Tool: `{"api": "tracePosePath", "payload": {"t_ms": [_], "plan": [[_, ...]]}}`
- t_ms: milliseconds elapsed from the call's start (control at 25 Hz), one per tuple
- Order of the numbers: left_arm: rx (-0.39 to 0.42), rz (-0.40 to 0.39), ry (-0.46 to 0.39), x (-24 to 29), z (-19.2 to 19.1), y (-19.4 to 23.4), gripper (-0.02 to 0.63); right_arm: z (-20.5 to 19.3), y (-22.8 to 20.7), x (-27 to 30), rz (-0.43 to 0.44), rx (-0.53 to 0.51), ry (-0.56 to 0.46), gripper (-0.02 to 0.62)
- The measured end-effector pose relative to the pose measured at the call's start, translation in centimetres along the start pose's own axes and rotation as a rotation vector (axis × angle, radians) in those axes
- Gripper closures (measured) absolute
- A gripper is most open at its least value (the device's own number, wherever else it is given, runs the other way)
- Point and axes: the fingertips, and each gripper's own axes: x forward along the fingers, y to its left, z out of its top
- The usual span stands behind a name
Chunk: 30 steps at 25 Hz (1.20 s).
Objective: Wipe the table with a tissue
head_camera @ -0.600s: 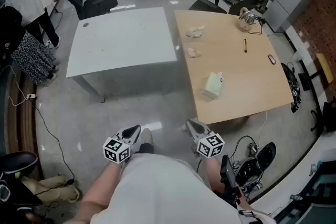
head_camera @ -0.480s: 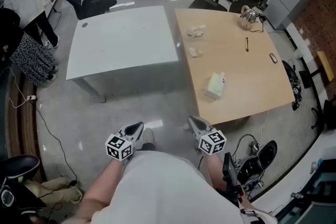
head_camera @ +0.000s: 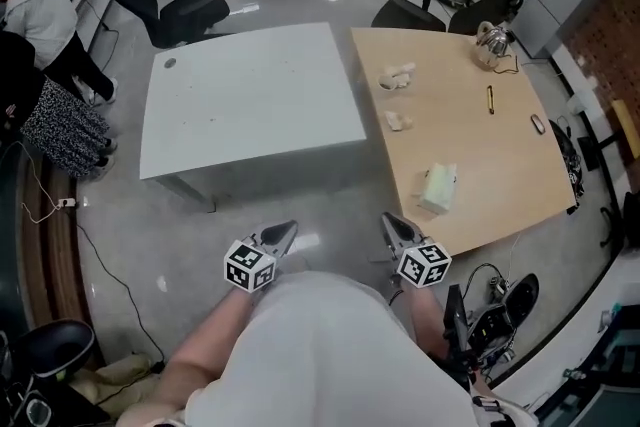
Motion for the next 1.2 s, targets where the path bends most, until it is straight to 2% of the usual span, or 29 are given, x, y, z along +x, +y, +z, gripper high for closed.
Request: {"api": "tracePosePath", "payload": {"t_ms": [360, 680, 960, 1200], "plan": [[0.013, -0.020, -0.011, 0.5, 2.7, 4.3, 0.598, 2.6, -0.3, 4.3, -0.044, -0.001, -0.012, 0.577], [-0.013, 0.004, 0.002, 0.9, 2.4, 6.1, 0.598, 2.2, 0.4, 7.1, 0.009, -0.027, 0.024, 0.577], [-0.017, 0.008, 0.023, 3.4, 3.4, 8.3, 0.598, 2.2, -2.2, 10.6, 0.011, 0.016, 0.040, 0.577], [-0.011, 0.011, 0.019, 6.6, 6.0, 11.2, 0.598, 4.7, -5.5, 14.3, 0.002, 0.004, 0.045, 0.577]]}}
